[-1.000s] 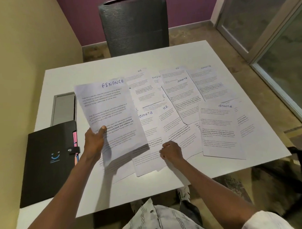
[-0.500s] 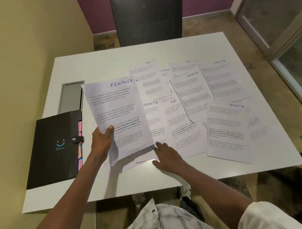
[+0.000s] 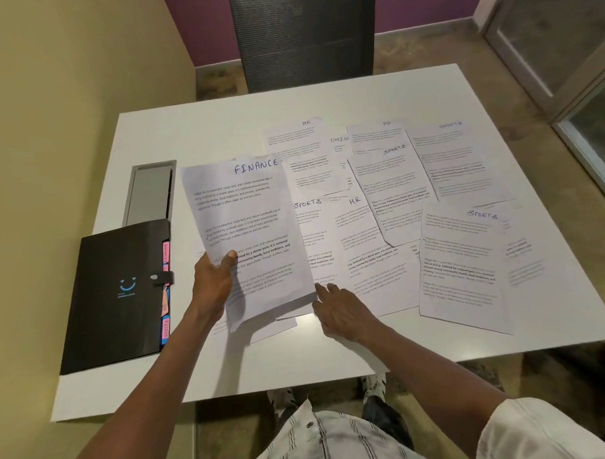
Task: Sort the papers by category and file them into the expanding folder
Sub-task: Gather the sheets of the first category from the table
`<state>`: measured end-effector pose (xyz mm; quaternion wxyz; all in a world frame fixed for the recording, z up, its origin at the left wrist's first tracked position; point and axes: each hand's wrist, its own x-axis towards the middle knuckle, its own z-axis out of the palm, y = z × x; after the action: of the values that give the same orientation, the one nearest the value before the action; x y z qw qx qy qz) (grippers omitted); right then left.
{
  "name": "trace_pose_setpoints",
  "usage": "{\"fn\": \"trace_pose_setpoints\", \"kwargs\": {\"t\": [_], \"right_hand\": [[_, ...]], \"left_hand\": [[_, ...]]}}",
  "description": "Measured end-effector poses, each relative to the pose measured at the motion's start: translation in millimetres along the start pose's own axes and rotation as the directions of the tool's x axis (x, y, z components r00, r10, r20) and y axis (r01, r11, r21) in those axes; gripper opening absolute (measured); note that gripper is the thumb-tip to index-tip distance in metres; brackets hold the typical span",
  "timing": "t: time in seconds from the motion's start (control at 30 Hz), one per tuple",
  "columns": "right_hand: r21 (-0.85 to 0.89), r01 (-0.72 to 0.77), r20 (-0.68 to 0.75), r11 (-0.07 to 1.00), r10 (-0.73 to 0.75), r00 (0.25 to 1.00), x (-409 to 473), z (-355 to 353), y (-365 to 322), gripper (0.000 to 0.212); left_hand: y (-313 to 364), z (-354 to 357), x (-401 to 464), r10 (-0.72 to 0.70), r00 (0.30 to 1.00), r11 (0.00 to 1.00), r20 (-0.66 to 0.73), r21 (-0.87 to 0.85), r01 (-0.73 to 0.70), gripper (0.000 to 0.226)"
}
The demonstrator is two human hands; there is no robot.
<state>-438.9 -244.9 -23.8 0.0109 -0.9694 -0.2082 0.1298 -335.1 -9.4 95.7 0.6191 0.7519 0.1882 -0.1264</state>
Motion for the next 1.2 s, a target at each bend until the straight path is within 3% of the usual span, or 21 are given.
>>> {"fn": "trace_pose_setpoints", "kwargs": {"t": [0.2,0.37,0.53,0.8,0.9,1.03,1.2], "right_hand": [[-0.048,0.029,-0.159,0.998,-0.036,0.987,10,-6,2,0.015],[-0.169,0.115,-0.139,0.979,-0.139,0.98,15,-12,6,0.012],[-0.009,0.131,-0.068,0.991,-0.131,0.989,19,-21,12,0.028],[-0.136,0.138,-0.264,0.981,-0.17,0.949,23,-19,6,0.008],[-0.166,0.188,-0.263,0.968,-0.227,0.938,21,-14,10,0.022],[-0.099,0.254,-0.234,0.962,-0.271,0.934,15,-17,17,0.024],[-0.064,0.215,-0.281,0.975,-0.224,0.933,15,-22,24,0.022]], "left_hand": [[-1,1,-2,-0.008,1.0,1.0,0.005,-0.007,0.008,0.03],[-3,-2,-3,-0.012,1.0,1.0,-0.006,-0.001,0.012,0.027],[-4,-4,-5,-0.006,1.0,1.0,-0.006,-0.001,0.006,0.024],[-5,-8,-3,-0.003,1.0,0.999,-0.002,0.041,0.003,0.024],[-4,-11,0,0.001,1.0,0.999,-0.012,0.043,-0.001,0.023],[-5,-13,0,0.012,1.0,0.999,-0.018,0.035,-0.012,0.02],[-4,-14,4,0.032,0.999,0.998,-0.033,0.049,-0.031,0.02]]}}
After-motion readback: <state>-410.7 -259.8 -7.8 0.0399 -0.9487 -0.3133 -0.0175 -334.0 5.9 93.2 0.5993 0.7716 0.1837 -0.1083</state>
